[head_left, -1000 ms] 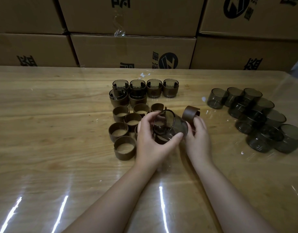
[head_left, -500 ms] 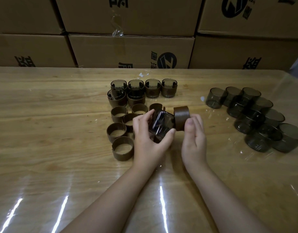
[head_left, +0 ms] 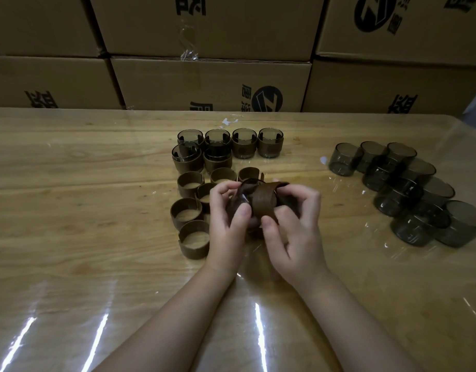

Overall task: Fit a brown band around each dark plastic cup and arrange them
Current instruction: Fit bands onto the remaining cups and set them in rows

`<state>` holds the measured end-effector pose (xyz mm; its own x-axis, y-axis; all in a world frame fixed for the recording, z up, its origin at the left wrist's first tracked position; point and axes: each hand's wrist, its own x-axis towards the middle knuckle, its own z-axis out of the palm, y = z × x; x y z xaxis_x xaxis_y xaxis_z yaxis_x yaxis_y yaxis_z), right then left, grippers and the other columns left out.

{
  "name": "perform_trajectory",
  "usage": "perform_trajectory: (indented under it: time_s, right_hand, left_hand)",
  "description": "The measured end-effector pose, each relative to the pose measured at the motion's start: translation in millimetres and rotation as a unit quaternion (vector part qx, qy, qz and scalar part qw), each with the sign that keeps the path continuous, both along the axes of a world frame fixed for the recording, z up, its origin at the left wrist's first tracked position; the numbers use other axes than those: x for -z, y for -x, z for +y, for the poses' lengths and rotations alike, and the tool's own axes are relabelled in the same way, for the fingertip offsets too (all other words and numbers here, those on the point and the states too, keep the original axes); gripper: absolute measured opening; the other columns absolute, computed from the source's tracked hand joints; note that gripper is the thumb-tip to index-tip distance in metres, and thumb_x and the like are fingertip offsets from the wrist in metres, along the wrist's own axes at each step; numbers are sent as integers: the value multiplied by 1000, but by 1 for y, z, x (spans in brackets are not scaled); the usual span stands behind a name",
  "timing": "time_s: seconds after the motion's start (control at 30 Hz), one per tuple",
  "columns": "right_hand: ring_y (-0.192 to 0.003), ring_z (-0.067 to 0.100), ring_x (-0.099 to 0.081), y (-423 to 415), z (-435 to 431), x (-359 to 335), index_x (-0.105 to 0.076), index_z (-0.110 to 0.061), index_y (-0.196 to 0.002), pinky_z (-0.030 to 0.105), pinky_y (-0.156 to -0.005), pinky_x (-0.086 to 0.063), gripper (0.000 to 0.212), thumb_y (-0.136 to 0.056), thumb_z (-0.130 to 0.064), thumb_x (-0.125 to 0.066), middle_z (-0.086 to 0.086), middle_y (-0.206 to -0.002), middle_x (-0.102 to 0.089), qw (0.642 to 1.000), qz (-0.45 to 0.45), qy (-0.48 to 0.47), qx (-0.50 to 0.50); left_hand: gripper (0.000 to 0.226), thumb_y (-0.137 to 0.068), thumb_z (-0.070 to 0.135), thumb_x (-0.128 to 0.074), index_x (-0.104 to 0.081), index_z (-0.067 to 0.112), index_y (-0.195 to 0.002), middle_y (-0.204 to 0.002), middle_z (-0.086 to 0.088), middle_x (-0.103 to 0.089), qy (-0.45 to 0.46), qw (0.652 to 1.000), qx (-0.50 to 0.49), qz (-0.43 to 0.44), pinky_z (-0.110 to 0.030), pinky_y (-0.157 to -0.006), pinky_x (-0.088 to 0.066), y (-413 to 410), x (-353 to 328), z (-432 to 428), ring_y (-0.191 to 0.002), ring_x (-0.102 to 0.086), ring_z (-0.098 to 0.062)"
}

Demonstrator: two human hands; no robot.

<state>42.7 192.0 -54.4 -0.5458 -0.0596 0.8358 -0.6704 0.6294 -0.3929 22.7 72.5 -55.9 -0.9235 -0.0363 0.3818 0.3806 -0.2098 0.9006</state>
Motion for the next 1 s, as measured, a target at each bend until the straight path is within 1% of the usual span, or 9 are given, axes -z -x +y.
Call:
perform_trajectory:
  time_s: [0.2,0.37,0.43,0.6,0.67,0.77,0.83,0.93,1.0]
  right_hand:
    - [-128,29,-45,-3,-3,-6,-52,-11,-82,34,-107,-40,23,-97,-27,-47,10,-118,-40,996,56,-61,-20]
    - [-127,27,-47,-4,-3,-8,-60,-4,-71,38,-104,-41,48,-102,-34,-39,9,-117,-44,998,23,-4,-63]
    - [-126,21,-49,-6,-5,-9,-62,-3,-76,34,-103,-41,51,-104,-35,-34,6,-116,-47,995,-7,48,-84]
    - [-125,28,-51,-8,-15,-10,-50,-13,-106,34,-103,-42,11,-98,-20,-47,7,-116,-47,988,4,123,-96]
    - [-123,34,-52,-9,-19,-9,-48,-16,-111,38,-101,-45,22,-90,-14,-55,11,-119,-45,981,-4,170,-94]
    - [-122,22,-54,-10,-20,-13,-50,-35,-120,30,-99,-46,35,-87,-26,-56,11,-128,-49,952,-102,273,-95]
    - [-119,8,-55,-10,-19,-14,-53,-45,-123,22,-94,-47,35,-89,-41,-49,-4,-127,-57,919,-185,323,-131]
    - [-123,11,-55,-7,-18,-12,-59,-49,-121,38,-102,-45,40,-88,-61,-41,-8,-129,-60,880,-270,354,-165]
    - [-120,13,-57,-5,-19,-13,-63,-46,-118,39,-99,-45,45,-85,-67,-40,-5,-125,-64,861,-307,364,-179]
  left_hand:
    - [48,-74,48,-49,-52,25,-116,-114,-4,-58,85,995,-7,53,-32,-91,-48,1,3,-2,-108,-58,-19]
    - [85,-77,83,-41,-59,12,-119,-118,-16,-56,133,989,-7,70,-36,-98,-47,1,1,-1,-113,-56,-23]
    - [72,-79,78,-43,-59,18,-115,-115,-13,-57,132,987,-21,85,-31,-96,-47,0,0,-1,-110,-57,-18]
    - [54,-79,54,-49,-61,13,-112,-112,-13,-58,126,988,-27,80,-24,-92,-44,1,3,0,-107,-56,-15]
    - [53,-78,54,-48,-60,14,-111,-111,-13,-57,118,990,-29,76,-22,-92,-43,1,4,-1,-107,-56,-14]
    - [73,-80,76,-45,-59,12,-112,-111,-13,-55,116,987,-43,100,-16,-92,-41,1,4,-1,-106,-54,-6]
    - [75,-81,78,-41,-58,12,-113,-111,-12,-54,123,984,-59,118,-12,-92,-39,1,4,-1,-107,-52,-1]
    - [73,-84,74,-42,-57,10,-115,-111,-14,-53,135,980,-72,128,-9,-92,-37,1,4,0,-108,-50,5]
    - [69,-83,69,-46,-56,9,-116,-113,-14,-52,146,978,-76,128,-9,-93,-37,1,4,-1,-109,-49,4]
